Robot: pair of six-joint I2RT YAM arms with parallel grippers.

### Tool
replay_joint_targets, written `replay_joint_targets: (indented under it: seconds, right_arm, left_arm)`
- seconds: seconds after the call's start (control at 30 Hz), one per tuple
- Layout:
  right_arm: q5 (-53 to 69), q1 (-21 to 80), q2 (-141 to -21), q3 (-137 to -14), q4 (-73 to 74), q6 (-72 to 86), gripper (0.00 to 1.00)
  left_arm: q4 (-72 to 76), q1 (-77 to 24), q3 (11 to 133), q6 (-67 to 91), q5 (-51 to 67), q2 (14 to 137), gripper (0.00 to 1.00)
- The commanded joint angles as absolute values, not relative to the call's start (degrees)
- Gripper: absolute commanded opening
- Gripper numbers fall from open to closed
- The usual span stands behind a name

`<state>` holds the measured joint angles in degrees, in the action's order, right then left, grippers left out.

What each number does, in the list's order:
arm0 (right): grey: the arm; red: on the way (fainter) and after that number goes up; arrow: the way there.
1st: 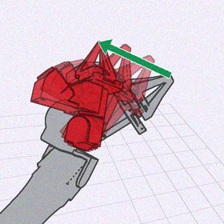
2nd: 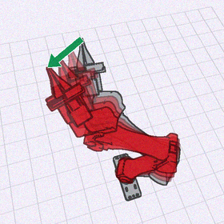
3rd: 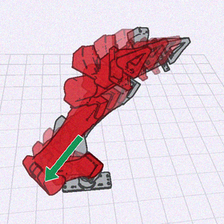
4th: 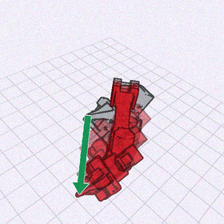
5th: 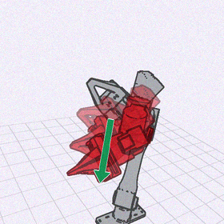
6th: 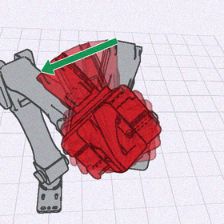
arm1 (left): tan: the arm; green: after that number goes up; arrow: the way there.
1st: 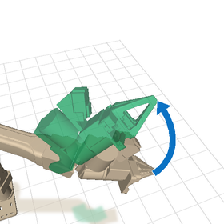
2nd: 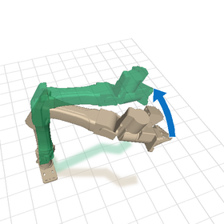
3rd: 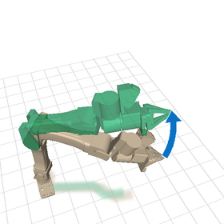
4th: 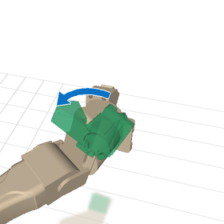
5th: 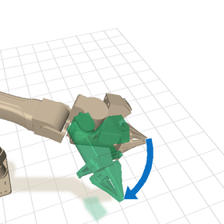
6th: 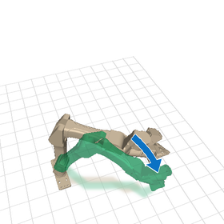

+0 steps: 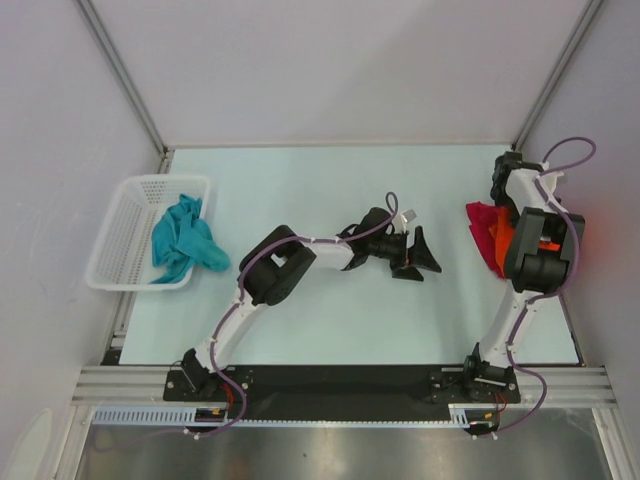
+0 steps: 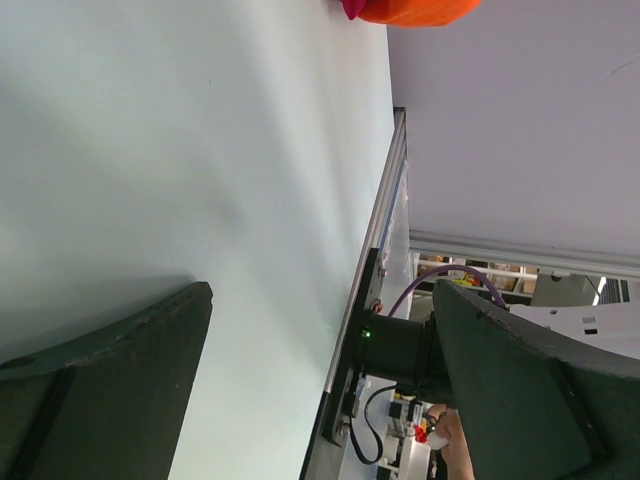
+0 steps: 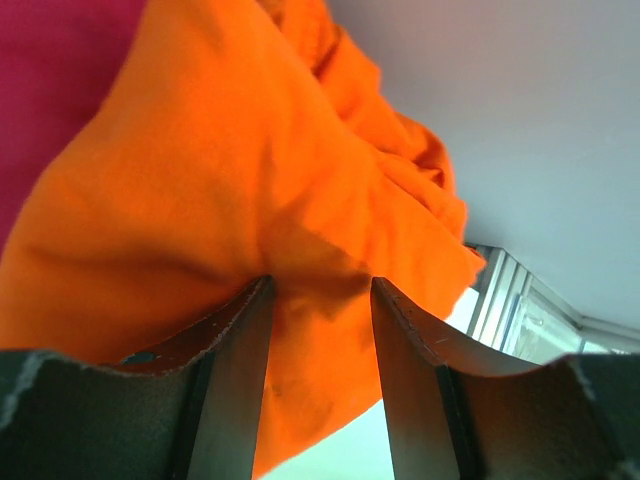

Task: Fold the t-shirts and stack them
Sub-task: Smooth out wrinkles on the folded tshirt

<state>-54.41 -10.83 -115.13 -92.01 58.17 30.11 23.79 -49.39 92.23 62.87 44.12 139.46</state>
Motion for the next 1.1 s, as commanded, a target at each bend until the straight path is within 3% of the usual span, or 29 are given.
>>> replay_joint_targets:
  seconds: [0.0, 0.3, 0.73, 1.07]
  right_arm:
    - [-58.5, -14.1, -115.9, -91.5, 57.5, 33.0, 0.49]
    - [-59.2, -16.1, -119.1, -94.2, 58.4, 33.7, 0.49]
    - [-61.2, -9.0, -120.3, -97.1, 59.8, 34.7, 0.49]
    - [-67.0, -4.4, -112.0, -102.7, 63.3, 35.0, 0.49]
  left_arm:
    - [24.3, -48.4, 89.2, 60.3, 44.2, 136.3, 0.99]
    - [25.6, -47.2, 86.2, 60.1, 44.5, 135.2, 0.99]
    - [27.1, -46.8, 84.6, 60.9, 44.6, 134.7, 0.99]
    - [26.9, -46.6, 83.7, 60.7, 44.4, 133.9, 0.99]
